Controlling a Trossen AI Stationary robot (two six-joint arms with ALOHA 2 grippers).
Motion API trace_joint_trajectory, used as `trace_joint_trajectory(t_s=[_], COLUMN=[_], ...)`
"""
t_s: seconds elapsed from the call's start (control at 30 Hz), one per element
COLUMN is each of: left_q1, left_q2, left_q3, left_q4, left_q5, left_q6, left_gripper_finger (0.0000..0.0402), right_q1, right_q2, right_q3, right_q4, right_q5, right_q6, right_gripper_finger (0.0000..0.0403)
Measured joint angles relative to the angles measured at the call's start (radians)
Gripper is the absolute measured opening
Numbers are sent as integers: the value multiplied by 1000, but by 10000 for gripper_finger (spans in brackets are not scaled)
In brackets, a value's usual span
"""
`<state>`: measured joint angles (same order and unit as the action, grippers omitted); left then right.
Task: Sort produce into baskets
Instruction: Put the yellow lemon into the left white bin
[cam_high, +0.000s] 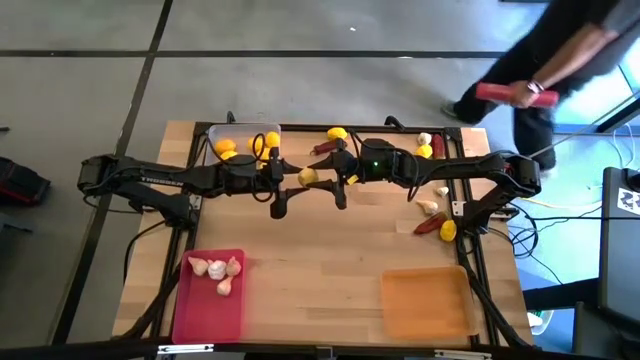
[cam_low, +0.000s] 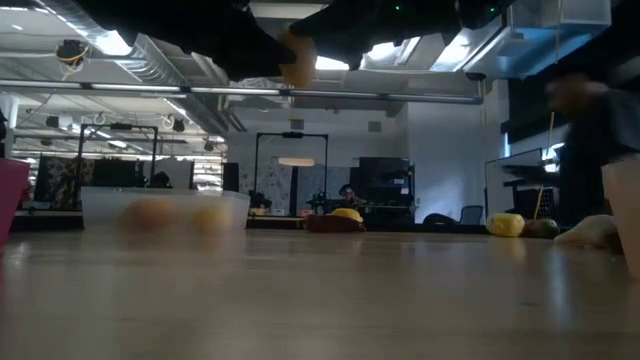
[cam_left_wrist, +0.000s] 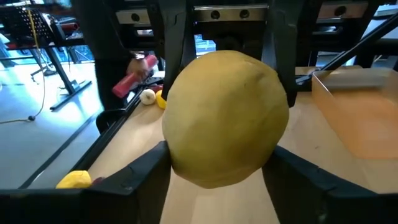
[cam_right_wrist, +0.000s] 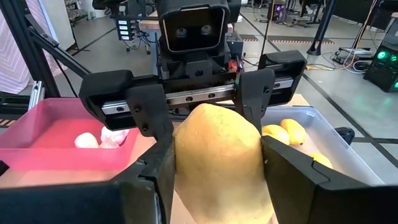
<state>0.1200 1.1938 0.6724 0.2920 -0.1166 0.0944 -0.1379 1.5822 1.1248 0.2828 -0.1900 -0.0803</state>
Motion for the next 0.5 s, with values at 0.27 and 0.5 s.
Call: trace_joint_trajectory(t_s=[0.27,0.5], left_q1=[1,0], left_q2=[0,-20], left_q3=[0,5], left_q4=[5,-49], left_q5=[-1,-27], left_q6=[4,-20], left_gripper_finger=[200,204], right_q1=[2,1], right_q2=[-1,-88], right_q3=[0,-1], right_q4=[-1,-137], right_q5=[31,103], right_q6=[19,1], right_gripper_finger=[239,305])
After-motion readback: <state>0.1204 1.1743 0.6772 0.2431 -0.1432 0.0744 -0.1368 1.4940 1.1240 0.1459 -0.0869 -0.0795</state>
